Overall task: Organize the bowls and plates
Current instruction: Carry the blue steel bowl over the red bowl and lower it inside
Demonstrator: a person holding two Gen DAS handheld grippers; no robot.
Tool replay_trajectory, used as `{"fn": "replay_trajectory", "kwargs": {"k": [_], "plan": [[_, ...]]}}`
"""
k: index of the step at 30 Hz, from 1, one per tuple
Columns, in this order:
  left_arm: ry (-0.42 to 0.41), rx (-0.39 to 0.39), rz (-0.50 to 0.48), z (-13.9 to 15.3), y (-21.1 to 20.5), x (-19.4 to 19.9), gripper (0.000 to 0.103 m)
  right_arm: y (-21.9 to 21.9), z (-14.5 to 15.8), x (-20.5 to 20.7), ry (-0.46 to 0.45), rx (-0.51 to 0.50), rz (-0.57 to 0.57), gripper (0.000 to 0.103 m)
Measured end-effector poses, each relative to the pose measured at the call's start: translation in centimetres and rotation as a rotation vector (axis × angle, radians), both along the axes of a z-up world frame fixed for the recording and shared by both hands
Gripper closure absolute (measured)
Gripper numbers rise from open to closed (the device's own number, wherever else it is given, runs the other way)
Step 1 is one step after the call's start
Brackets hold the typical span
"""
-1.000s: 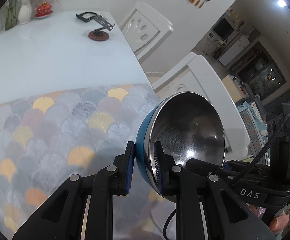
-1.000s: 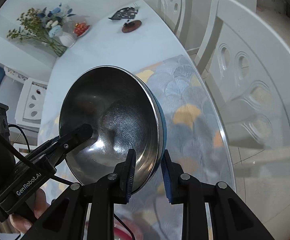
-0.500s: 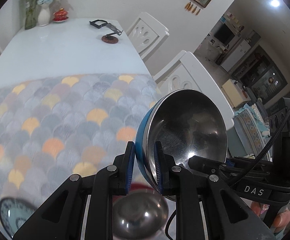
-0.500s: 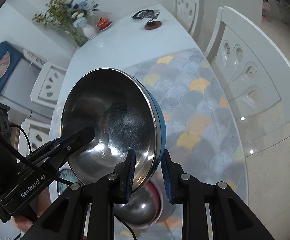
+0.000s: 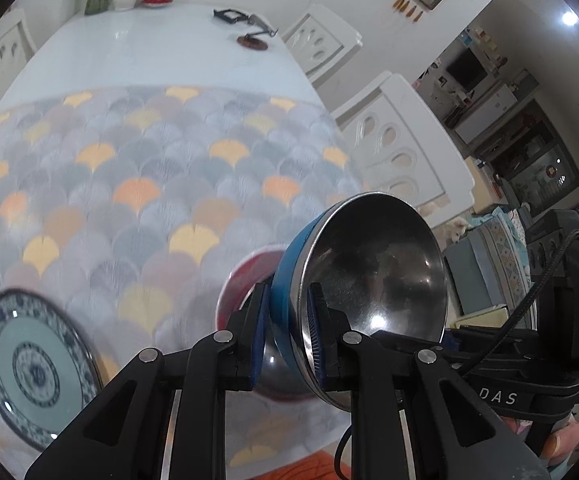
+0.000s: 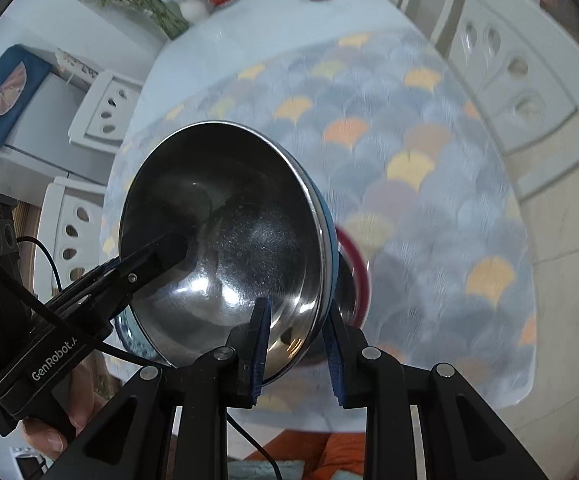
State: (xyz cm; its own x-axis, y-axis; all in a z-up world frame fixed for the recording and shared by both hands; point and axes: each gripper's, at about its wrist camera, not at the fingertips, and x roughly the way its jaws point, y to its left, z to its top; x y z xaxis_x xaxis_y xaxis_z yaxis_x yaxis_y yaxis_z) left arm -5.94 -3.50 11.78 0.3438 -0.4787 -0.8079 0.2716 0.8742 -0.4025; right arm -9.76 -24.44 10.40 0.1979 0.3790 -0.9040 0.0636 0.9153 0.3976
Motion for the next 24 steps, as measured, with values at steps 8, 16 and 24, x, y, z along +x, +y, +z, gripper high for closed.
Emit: {"fn": "replay_trajectory", "kwargs": {"k": [8,16,24], "plan": [[0.046,0.036,-0.006,-2.8,-0.3,-1.2,0.087,0.1,-2.8,-0.9,0.079,-0.016,-0.017,0.078],[0.041,0.08,-0.003,-3.9,-0.7,-1.2,0.087,0.1,-3.3,-0.5,0.081,-0.025,-0.015,0.078],[-0.006,0.107,0.017,-3.0,-0.1,-1.2,0.083,-0.4,-3.4,-0.5,0.072,-0.026,-0.024,0.075]]}}
